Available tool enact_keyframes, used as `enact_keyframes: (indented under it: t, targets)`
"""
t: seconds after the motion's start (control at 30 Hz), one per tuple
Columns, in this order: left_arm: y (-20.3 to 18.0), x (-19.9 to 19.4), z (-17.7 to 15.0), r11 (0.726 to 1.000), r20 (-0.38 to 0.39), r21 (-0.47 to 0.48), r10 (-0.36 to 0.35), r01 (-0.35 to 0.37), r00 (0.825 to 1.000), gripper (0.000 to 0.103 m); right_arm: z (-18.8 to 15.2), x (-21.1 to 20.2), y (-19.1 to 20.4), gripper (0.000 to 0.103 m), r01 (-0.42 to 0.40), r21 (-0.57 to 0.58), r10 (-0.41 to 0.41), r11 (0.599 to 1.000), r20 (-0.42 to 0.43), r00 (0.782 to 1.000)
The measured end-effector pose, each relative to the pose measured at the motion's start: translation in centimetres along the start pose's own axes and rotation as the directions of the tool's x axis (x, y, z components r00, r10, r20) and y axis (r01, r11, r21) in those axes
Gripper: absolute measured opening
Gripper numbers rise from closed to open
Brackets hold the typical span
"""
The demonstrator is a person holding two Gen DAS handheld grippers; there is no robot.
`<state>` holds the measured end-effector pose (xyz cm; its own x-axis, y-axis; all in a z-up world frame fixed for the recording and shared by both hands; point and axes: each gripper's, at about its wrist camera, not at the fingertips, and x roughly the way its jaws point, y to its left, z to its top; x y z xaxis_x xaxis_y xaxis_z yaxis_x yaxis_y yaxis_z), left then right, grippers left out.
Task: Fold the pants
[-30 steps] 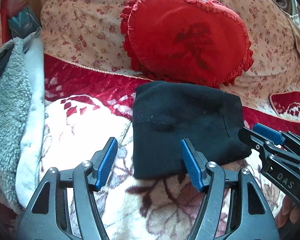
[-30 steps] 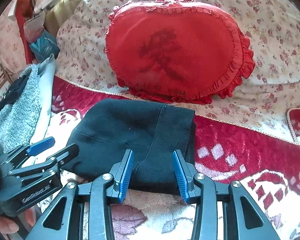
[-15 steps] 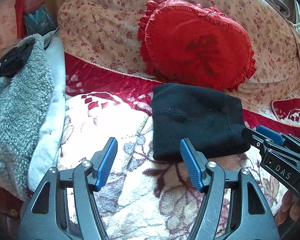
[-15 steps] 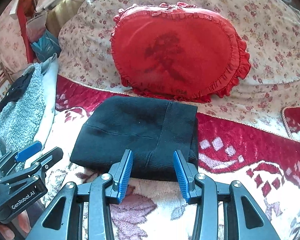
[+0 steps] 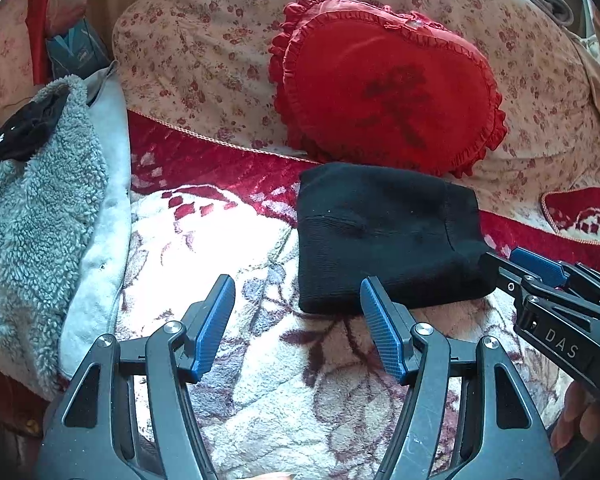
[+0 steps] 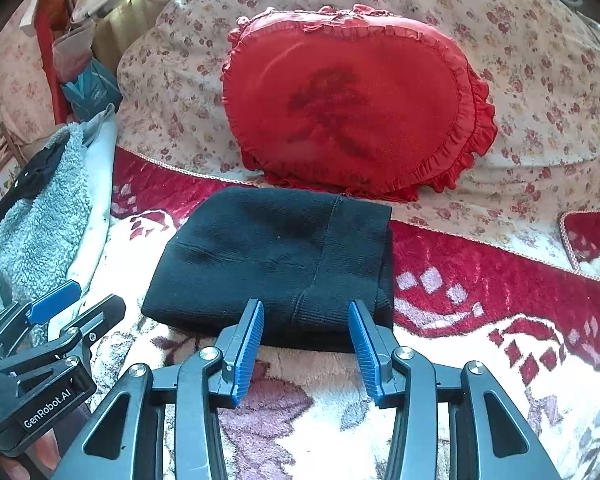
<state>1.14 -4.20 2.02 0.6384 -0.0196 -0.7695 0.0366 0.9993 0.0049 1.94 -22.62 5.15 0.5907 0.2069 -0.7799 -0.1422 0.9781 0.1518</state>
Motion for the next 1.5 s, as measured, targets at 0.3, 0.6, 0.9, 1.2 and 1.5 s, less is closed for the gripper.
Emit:
enact_keyframes:
  t: [0.3,0.6,0.9,1.2,1.5]
  targets:
    - [-0.4,0.1,-0.1,1.000,-0.004,0.005,0.001,-0.001,1.000,0.065,0.0,0.1,-0.2,0.044,0.000,0.005,0.000,1.000,-0.004,1.000]
    - [-0.6,0.4,-0.3,1.000,-0.009,0.009,0.002,-0.002,1.000,0.065,-0.2,0.6,-0.2,0.044,-0.004,0.017,0.004,1.000,-0.014,1.000]
    - [-0.8,0.5,-0.3,1.000,-0.016,0.010,-0.005,0.005,1.000,0.065,-0.3,0.7,-0.3,0.044,-0.007,0.026,0.007,1.000,-0.015,1.000]
    - [-0.9,0.5,-0.5,1.000,-0.018,0.018,-0.008,0.008,1.000,0.065,-0.4,0.7,-0.3,0.045,-0.008,0.027,0.009,1.000,-0.015,1.000]
    - [-1.1,0.5,-0.7,1.000,-0.021,0.019,-0.010,0.010,1.000,0.065,-0.8,0.8,-0.2,0.045,-0.008,0.033,0.009,0.999,-0.020,1.000]
